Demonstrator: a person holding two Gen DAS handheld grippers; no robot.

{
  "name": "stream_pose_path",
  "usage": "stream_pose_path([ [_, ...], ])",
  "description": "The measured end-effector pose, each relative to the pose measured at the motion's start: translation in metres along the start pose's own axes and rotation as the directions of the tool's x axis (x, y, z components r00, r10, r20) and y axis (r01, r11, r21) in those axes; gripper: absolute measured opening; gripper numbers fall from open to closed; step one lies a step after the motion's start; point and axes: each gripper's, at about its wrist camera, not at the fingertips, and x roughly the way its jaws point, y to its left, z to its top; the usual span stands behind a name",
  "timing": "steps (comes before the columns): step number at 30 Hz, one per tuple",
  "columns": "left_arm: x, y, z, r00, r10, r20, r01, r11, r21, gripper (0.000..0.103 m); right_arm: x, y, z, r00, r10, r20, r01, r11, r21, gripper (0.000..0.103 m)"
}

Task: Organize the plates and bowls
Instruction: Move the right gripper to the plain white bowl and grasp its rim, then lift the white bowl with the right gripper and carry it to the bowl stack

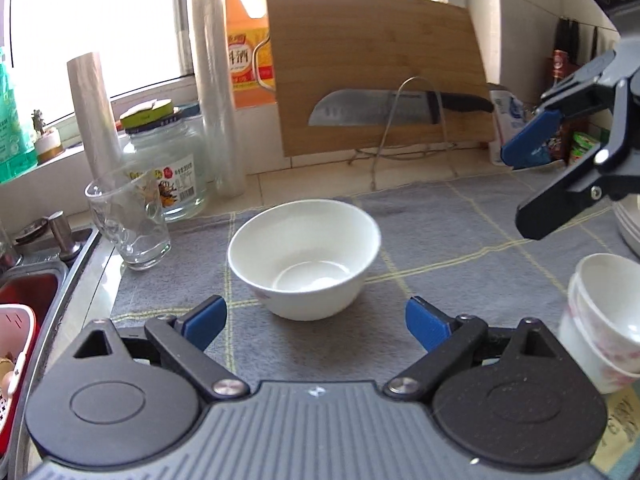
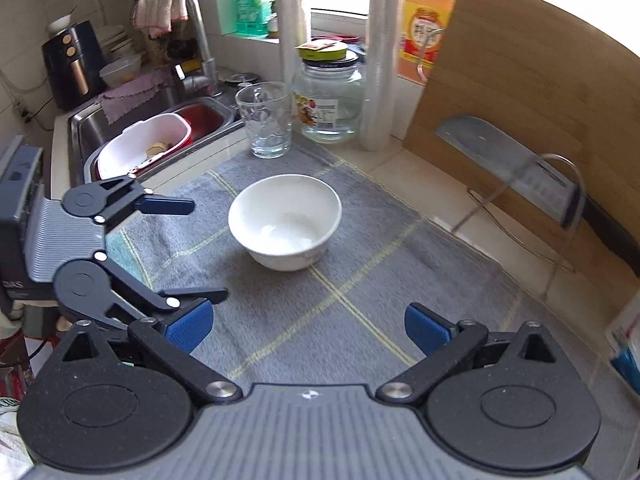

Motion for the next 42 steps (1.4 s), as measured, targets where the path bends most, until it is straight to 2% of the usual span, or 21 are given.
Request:
stream_pose_path([
  [6,0.027,0.007,-0.001,1.000,-0.008,-0.013,0.009,1.000,0.013,0.096,0.039,-0.006,0.031,0.998,0.057,-0.025,-0.058,0.998,-0.012,0.103],
  [14,0.045,0.008,0.002,0.999,-0.031,-0.023,0.031,1.000,-0.007,0.096,0.090,-0.016,0.054,0.992,0.110,-0.060,-0.110,0.994,0.012,0.102],
  [21,0.052,0.012,0.007,0.999,-0.050,-0.013,0.050,0.999,-0.009,0.094,0.118,-0.030,0.067,0.986,0.146,-0.075,-0.143,0.988,0.055,0.089],
  [30,0.054,0.013,0.008,0.998,-0.065,-0.011,0.064,0.998,-0.019,0.092,0.130,-0.036,0.067,0.979,0.190,-0.070,-0.184,0.979,0.085,0.072],
  [34,0.053,0.013,0.008,0.998,-0.063,-0.010,0.063,0.998,-0.017,0.092,0.130,-0.036,0.068,0.975,0.212,-0.060,-0.206,0.974,0.099,0.071],
  [42,0.049,0.009,0.008,0.998,-0.064,-0.014,0.065,0.998,0.011,0.092,0.123,-0.032,0.065,0.977,0.206,-0.056,-0.199,0.974,0.107,0.071],
])
